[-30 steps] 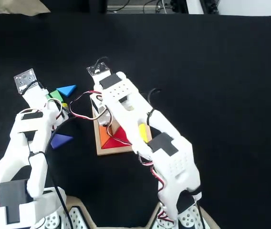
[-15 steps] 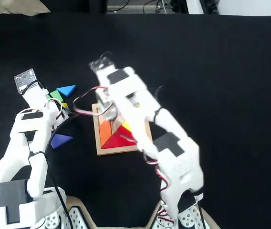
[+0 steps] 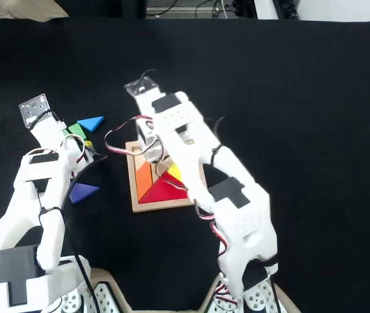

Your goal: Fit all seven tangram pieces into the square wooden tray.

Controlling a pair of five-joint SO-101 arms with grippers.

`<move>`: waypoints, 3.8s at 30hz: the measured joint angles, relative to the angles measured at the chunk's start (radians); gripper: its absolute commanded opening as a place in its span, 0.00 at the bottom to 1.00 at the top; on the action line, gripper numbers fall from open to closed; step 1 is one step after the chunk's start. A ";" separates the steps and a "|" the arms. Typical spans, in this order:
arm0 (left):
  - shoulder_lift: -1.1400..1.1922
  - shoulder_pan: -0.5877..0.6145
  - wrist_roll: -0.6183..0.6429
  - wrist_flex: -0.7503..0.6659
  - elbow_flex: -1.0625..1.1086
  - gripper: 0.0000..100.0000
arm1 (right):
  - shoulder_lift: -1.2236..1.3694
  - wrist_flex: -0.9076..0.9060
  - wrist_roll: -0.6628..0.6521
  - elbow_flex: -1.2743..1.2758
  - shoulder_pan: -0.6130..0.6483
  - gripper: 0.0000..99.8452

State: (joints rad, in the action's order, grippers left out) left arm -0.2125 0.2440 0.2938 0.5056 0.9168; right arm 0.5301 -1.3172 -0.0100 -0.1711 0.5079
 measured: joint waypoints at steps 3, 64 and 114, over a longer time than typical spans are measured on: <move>0.000 0.000 0.000 0.000 0.000 0.22 | 0.000 0.000 0.000 0.000 -0.002 0.01; 0.166 -0.008 -0.715 0.315 -0.213 0.22 | -0.387 0.327 -0.046 0.463 -0.282 0.01; 0.163 -0.061 -0.698 0.428 -0.176 0.29 | -0.387 0.334 -0.055 0.493 -0.282 0.01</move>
State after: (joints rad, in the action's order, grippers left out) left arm -0.0499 0.1826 -0.4043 0.9337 0.7403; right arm 0.1435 -0.9828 -0.0652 0.3214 0.2256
